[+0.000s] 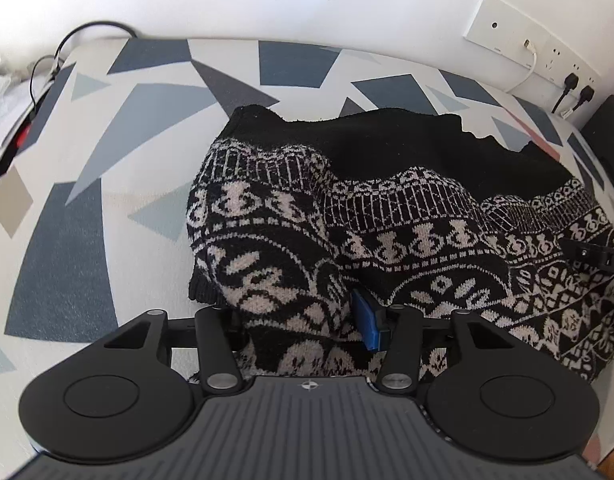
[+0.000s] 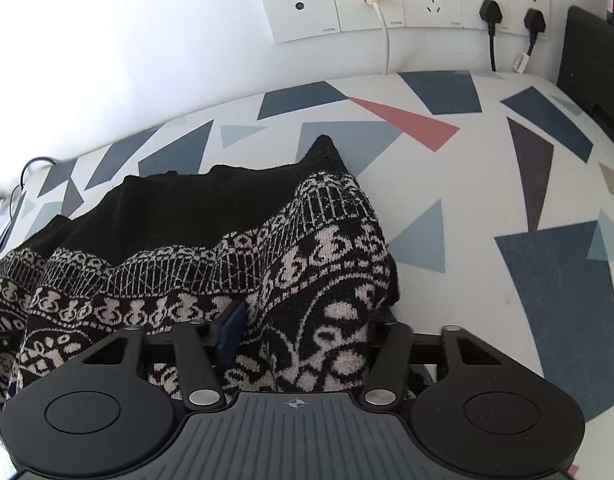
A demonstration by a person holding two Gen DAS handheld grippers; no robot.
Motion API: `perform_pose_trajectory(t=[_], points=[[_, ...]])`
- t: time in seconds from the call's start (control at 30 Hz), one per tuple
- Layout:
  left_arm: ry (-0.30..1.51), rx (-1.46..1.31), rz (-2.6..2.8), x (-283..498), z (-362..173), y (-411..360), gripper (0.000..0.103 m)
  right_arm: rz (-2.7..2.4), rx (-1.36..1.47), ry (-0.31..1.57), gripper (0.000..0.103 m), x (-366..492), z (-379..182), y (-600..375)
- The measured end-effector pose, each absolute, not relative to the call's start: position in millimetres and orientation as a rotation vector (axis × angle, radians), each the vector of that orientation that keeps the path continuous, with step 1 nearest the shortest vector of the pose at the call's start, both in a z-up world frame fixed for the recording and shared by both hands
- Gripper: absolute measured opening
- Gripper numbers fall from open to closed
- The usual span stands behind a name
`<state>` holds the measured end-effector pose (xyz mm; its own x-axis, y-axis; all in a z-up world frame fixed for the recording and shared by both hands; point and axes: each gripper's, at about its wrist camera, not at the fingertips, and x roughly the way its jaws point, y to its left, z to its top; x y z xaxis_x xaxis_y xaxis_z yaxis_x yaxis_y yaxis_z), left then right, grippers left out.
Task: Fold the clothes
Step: 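Close both grippers on the folded edge of the patterned sweater, then lift the folded sweater with both grippers and carry it toward the tan chair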
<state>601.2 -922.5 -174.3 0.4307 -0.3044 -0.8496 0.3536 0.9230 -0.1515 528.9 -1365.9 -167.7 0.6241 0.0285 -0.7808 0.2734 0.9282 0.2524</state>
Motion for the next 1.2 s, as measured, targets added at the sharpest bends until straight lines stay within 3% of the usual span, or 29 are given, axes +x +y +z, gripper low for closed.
perform_pose_trajectory(t=[0.17,0.7,1.2], points=[[1.030,0.066,-0.429,595.3,-166.6,-924.2,0.028,-0.186,0.237,0.881,0.027,526.2,-157.8,-1341.9],[0.825,-0.141,-0.427,517.7,-91.4,-862.1,0.026,-0.037,0.095,0.637,0.024,476.3,-54.7,-1281.1],[0.726,-0.266,0.020,353.8,-43.6,-829.8,0.026,0.379,0.086,0.599,0.024,450.3,-42.4,-1253.0]])
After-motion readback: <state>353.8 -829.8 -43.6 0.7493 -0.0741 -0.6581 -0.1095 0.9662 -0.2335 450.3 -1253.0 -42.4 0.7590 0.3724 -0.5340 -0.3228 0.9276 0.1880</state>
